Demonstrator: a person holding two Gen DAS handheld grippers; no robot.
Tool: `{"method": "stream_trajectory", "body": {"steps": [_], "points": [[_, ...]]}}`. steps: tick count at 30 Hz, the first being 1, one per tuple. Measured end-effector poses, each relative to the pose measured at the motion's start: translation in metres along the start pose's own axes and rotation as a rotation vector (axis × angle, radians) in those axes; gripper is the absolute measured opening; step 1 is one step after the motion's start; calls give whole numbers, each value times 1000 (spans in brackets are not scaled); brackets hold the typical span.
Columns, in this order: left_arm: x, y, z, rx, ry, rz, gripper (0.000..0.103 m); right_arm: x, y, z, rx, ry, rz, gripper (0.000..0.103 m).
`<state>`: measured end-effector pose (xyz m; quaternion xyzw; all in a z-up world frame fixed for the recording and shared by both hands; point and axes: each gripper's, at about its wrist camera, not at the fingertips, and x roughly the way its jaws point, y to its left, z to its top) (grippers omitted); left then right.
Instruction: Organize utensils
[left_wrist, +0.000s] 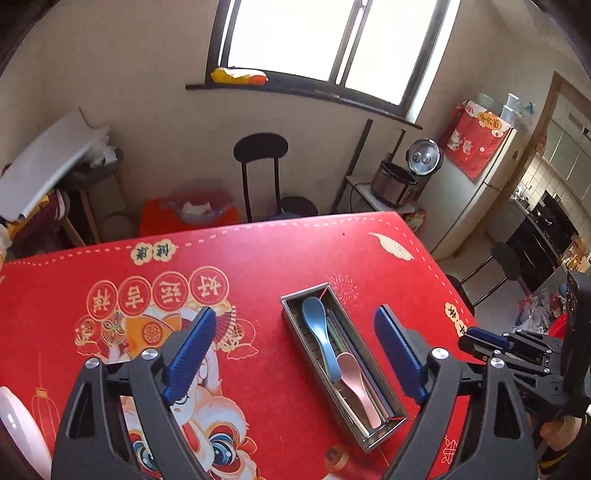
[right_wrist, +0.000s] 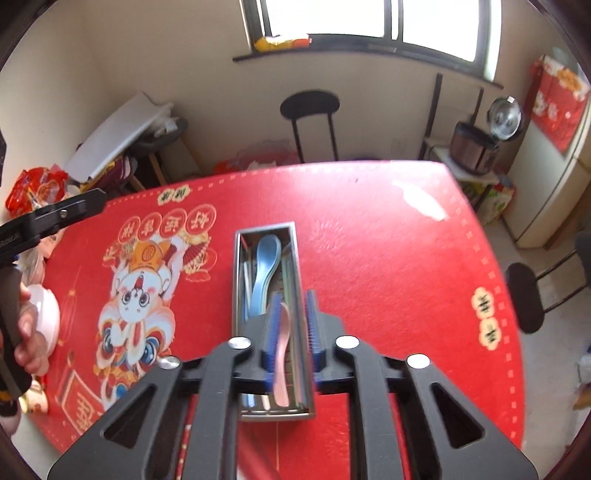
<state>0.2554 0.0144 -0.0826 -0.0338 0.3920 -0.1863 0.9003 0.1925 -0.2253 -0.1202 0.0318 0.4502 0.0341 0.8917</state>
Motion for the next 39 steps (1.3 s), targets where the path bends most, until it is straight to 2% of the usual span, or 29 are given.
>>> {"method": "stream_trajectory", "body": {"steps": [1,2,4,5,6,9,15,18,21,24,28,34,39], "points": [[-14,-1,1,8,-29,7,93,-17,1,0,-12,-48,-49,70],[-28,-2,2,18,-60,16,97,-33,3,-1,-20,-102,-92,77],[-53,-6,1,38,-115,36,97,-66,6,-3,-39,-202,-160,78],[-66,-9,0,51,-141,48,97,-77,8,-3,-47,-225,-199,86],[-76,-11,-1,61,-159,63,97,-90,10,-4,-44,-249,-237,86],[-104,-19,-7,78,-205,96,97,-125,11,-11,-5,-331,-275,87],[-136,-24,-21,41,-234,56,97,-178,20,-31,44,-458,-313,87],[-152,-29,-31,29,-256,64,97,-195,24,-43,68,-488,-296,87],[-165,-38,-40,45,-274,91,97,-205,25,-56,104,-496,-281,87],[-174,-49,-50,74,-292,120,97,-208,24,-66,144,-481,-313,87],[-181,-64,-64,108,-311,143,97,-209,20,-80,192,-467,-268,87],[-176,-72,-78,106,-286,148,97,-209,26,-88,186,-469,-325,87],[-171,-76,-80,114,-271,164,97,-207,27,-92,188,-454,-313,87]]}}
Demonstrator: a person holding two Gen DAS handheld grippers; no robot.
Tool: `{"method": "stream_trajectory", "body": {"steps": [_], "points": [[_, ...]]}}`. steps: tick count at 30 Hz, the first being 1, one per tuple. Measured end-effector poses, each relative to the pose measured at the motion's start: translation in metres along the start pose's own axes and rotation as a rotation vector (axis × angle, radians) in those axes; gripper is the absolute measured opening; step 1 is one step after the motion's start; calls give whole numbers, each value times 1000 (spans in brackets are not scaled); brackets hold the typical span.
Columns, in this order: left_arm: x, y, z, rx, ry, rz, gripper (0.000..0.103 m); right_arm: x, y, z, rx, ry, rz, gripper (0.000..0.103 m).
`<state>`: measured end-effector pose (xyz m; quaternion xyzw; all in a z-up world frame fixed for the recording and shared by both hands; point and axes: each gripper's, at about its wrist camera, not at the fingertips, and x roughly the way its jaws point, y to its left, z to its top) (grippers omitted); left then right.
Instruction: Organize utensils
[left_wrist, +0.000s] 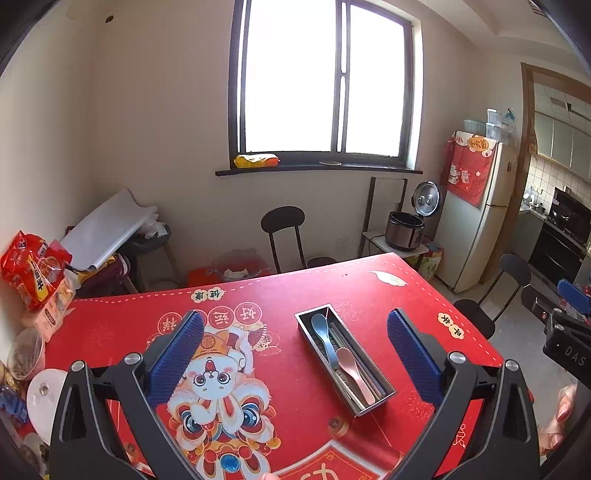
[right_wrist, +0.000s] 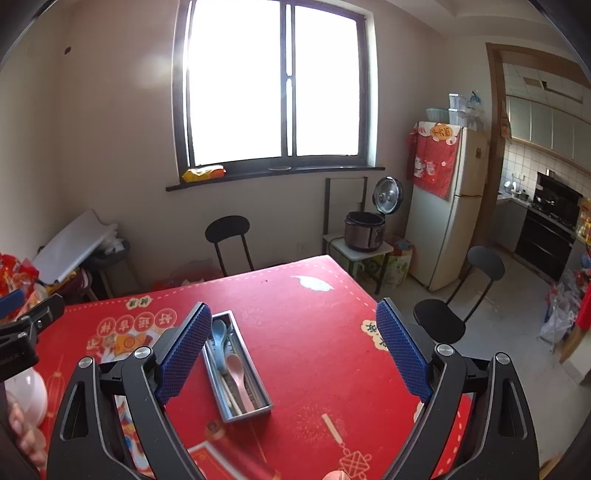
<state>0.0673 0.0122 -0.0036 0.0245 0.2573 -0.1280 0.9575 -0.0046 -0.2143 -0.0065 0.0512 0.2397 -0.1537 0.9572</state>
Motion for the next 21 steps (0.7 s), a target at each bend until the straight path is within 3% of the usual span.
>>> {"method": "stream_trajectory", "body": {"steps": [21], "points": [[4,0,0,-13,15,-24,97,1,-5,3,2,-5,-44,87]]}}
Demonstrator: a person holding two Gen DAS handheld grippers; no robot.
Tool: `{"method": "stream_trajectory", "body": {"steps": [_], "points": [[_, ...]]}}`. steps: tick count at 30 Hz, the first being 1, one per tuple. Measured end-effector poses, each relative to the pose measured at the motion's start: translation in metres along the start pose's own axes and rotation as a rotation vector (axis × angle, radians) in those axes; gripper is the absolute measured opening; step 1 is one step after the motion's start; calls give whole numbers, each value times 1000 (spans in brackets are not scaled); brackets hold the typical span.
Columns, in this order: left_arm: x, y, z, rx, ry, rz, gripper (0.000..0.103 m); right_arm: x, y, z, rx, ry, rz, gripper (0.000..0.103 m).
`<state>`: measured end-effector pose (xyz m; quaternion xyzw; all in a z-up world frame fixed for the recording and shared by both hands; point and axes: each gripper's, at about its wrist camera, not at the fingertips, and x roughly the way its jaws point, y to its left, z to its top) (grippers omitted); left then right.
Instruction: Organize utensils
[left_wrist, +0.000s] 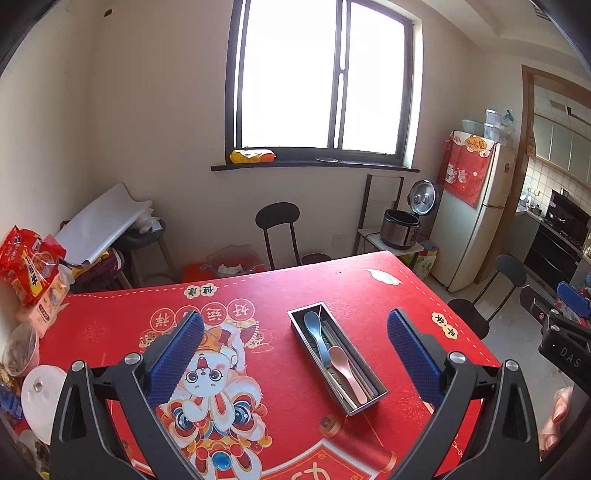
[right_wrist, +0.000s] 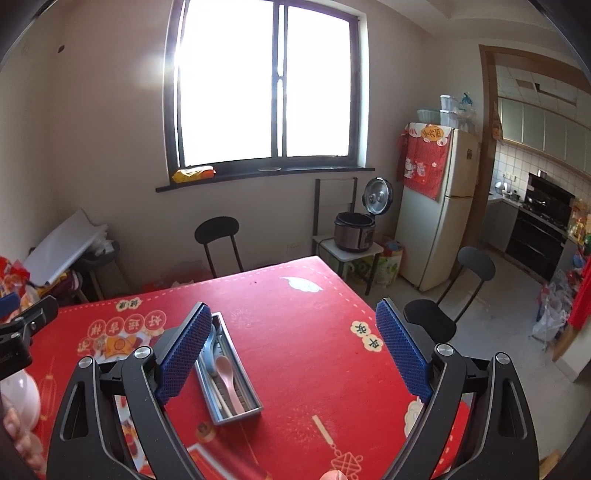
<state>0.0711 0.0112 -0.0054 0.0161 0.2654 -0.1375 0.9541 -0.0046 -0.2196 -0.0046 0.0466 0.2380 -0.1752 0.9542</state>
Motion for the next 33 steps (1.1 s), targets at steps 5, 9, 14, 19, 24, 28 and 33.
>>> {"method": "stream_trajectory", "body": {"steps": [5,9,14,19,24,28,33], "points": [[1,-1,0,1,5,-2,97,0,0,-1,-4,2,-9,87],[3,-2,0,-1,12,-5,97,1,1,-2,-3,4,-5,87],[3,-2,1,-1,13,-7,97,2,1,-2,-5,8,-11,87],[5,0,-1,-7,15,-9,97,3,0,-3,-5,10,-13,87],[7,-1,-2,-8,18,-8,97,3,0,-3,-5,12,-13,87],[8,-1,-2,-8,26,-6,97,6,0,-4,-1,17,-16,87],[10,1,-2,-13,33,-4,97,7,0,-6,2,24,-17,87]]}}
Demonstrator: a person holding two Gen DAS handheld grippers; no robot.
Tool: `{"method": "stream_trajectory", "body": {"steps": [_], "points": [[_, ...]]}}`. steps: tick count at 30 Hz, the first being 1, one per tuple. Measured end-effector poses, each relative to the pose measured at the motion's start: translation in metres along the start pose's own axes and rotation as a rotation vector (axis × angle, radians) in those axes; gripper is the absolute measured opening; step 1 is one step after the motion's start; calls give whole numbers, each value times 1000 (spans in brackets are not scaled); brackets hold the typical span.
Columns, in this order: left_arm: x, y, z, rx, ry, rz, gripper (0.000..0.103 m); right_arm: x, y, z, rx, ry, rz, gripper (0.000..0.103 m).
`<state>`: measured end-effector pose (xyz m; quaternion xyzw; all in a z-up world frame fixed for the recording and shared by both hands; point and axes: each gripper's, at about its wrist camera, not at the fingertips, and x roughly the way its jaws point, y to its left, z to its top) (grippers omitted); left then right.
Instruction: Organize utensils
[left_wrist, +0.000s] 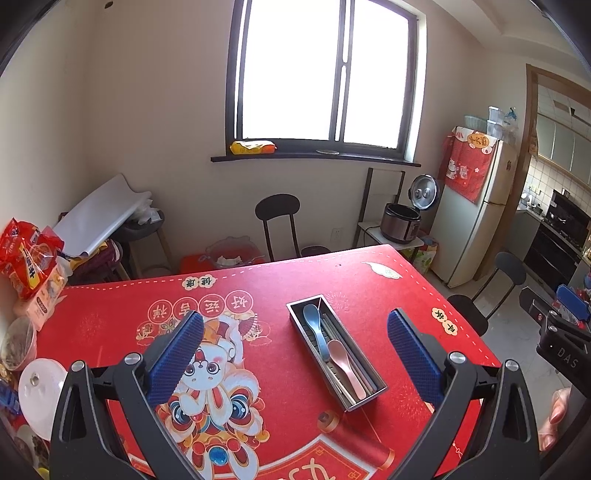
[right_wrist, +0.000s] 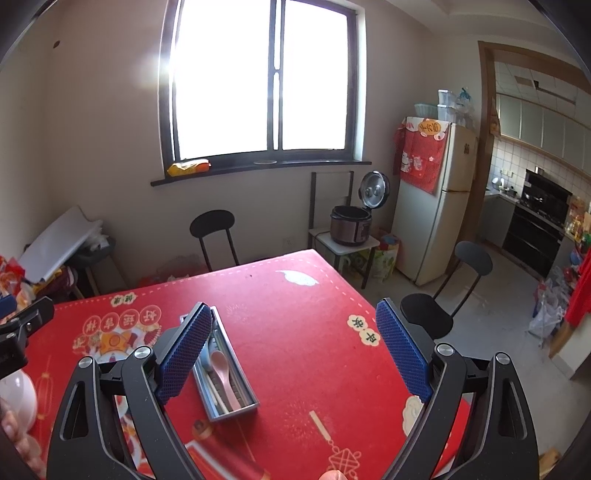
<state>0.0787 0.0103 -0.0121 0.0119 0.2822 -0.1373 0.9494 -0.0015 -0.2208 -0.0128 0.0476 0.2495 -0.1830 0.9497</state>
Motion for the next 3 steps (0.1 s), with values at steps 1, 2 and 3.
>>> {"method": "stream_trajectory", "body": {"steps": [1,2,3], "points": [[0,0,0,0,1,0,97,0,0,-1,2,1,1,87],[0,0,0,-1,1,-1,97,1,-1,0,2,2,0,87],[0,0,0,-2,2,-2,97,2,1,1,2,2,-1,87]]}}
